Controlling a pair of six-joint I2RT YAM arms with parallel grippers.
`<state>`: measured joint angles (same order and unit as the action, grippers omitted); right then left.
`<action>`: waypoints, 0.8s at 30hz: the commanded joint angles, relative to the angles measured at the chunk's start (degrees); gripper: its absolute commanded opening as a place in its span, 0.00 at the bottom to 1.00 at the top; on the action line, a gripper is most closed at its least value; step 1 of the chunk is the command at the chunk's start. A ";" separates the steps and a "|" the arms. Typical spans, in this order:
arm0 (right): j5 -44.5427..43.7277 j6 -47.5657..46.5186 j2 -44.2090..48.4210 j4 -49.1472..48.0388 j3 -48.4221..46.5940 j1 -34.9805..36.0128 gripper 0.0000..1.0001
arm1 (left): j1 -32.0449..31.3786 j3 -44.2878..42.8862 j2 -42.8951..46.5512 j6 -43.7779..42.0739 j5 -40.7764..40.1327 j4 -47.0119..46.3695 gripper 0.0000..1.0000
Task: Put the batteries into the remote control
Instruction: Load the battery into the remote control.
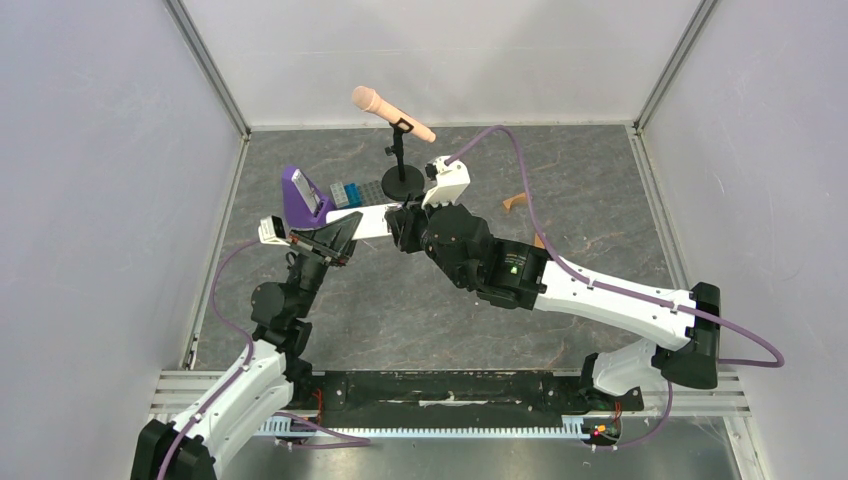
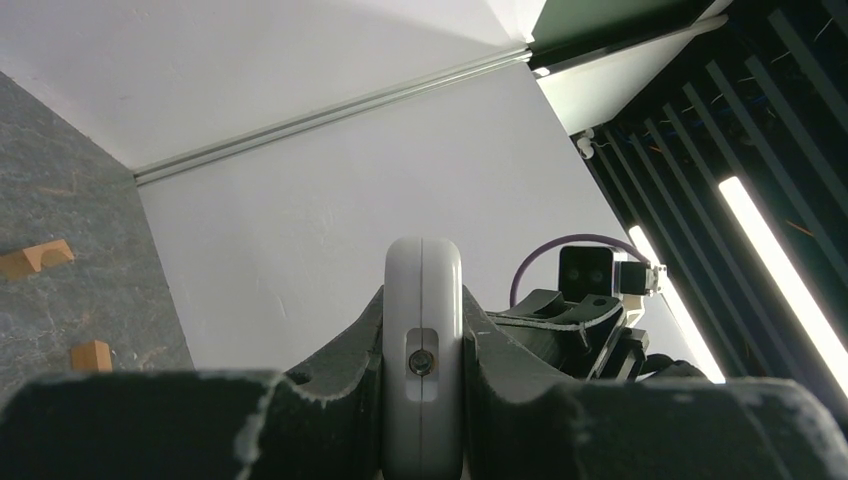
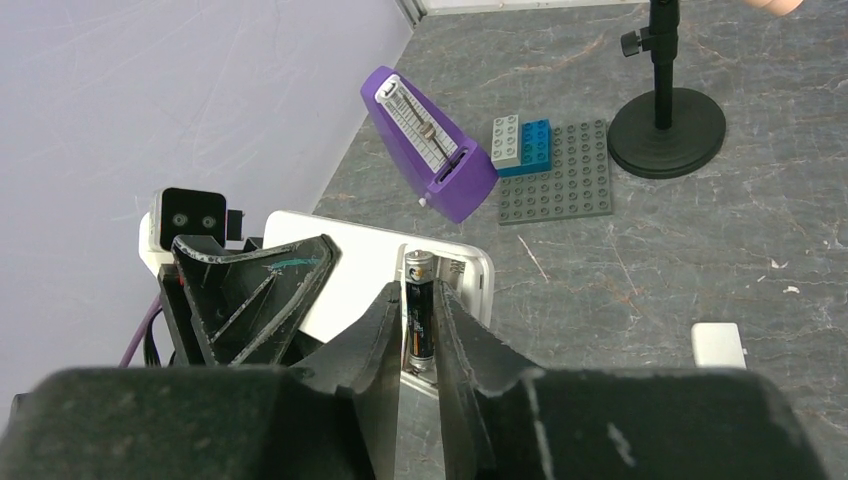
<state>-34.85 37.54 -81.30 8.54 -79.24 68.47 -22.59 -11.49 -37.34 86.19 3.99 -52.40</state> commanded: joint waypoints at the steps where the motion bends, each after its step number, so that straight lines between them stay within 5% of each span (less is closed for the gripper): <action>1: -2.02 0.60 0.21 0.83 -2.18 0.00 0.23 | 0.00 0.06 1.22 2.91 -1.87 -4.68 0.02; 15: 5.53 6.82 6.60 -1.33 0.18 -1.20 0.47 | 0.07 0.85 2.27 1.77 -1.63 -4.89 0.02; 24: 22.24 20.53 14.13 -2.52 9.45 -7.01 0.87 | 0.01 -0.76 2.15 -2.64 -0.30 -4.73 0.02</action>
<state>-19.73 49.87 -70.87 7.79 -74.17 62.02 -22.59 -10.79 -35.51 86.52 3.27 -53.71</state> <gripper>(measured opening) 0.786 0.282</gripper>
